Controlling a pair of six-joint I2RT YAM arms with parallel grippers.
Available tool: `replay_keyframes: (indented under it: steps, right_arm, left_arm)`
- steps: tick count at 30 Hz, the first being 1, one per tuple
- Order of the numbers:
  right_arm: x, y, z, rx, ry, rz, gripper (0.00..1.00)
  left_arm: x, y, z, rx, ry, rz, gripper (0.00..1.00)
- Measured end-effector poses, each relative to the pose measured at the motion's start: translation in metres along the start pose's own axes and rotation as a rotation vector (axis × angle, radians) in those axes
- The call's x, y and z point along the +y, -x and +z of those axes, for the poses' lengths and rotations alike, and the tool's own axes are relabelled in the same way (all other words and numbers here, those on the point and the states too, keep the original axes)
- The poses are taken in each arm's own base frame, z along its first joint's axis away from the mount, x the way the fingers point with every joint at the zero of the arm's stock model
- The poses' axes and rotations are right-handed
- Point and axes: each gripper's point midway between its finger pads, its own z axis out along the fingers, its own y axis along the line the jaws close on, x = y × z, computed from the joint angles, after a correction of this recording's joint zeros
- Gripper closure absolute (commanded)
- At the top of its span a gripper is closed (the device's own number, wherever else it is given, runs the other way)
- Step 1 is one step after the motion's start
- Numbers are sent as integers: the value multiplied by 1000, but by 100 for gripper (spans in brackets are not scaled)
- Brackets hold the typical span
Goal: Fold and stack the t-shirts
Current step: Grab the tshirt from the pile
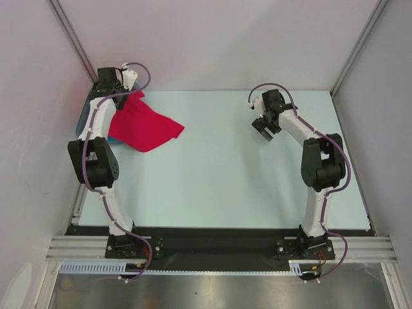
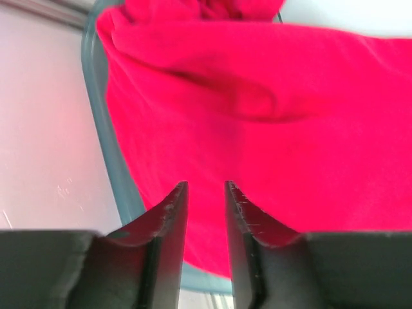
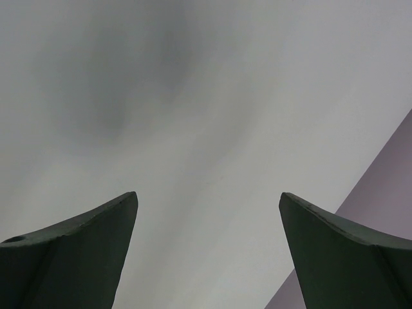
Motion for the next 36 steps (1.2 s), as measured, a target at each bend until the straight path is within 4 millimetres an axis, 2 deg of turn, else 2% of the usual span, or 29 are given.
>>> replay_keyframes:
  steps: [3,6,7,9,12,13,15,19,24,26,29,32,36]
  right_arm:
    - [0,-2,1,6,-5,-1,0]
    - [-2,-1,1,5,-15,1,0]
    - [-3,-1,1,6,-20,2,0]
    - [-4,-1,1,7,-23,2,0]
    - [-4,-2,0,10,-27,5,0]
    - [-4,-2,0,11,-29,7,0]
    - [-5,-2,0,13,-32,8,0]
    - [-6,-3,0,17,-37,9,0]
    - [-6,-4,0,20,-43,9,0]
    - [-6,-4,0,21,-44,9,0]
    - [-6,-3,0,21,-44,8,0]
    - [-6,-3,0,20,-43,7,0]
    - [-5,-3,0,20,-42,5,0]
  left_arm:
    - [-1,2,13,3,-2,6,57]
    - [-9,-8,28,33,-23,10,55]
    - [-12,-12,33,46,-33,12,58]
    - [-20,-21,44,72,-52,23,73]
    - [-27,-30,54,97,-71,33,81]
    - [-28,-32,57,102,-75,33,90]
    - [-29,-33,61,107,-78,38,100]
    - [-27,-31,60,105,-82,39,100]
    - [-29,-16,51,51,-119,3,100]
    - [-28,-3,35,-1,-153,-10,100]
    - [-26,30,-5,-116,-205,-2,100]
    - [-39,70,-70,-290,-326,65,100]
    - [-81,103,-163,-491,-546,228,100]
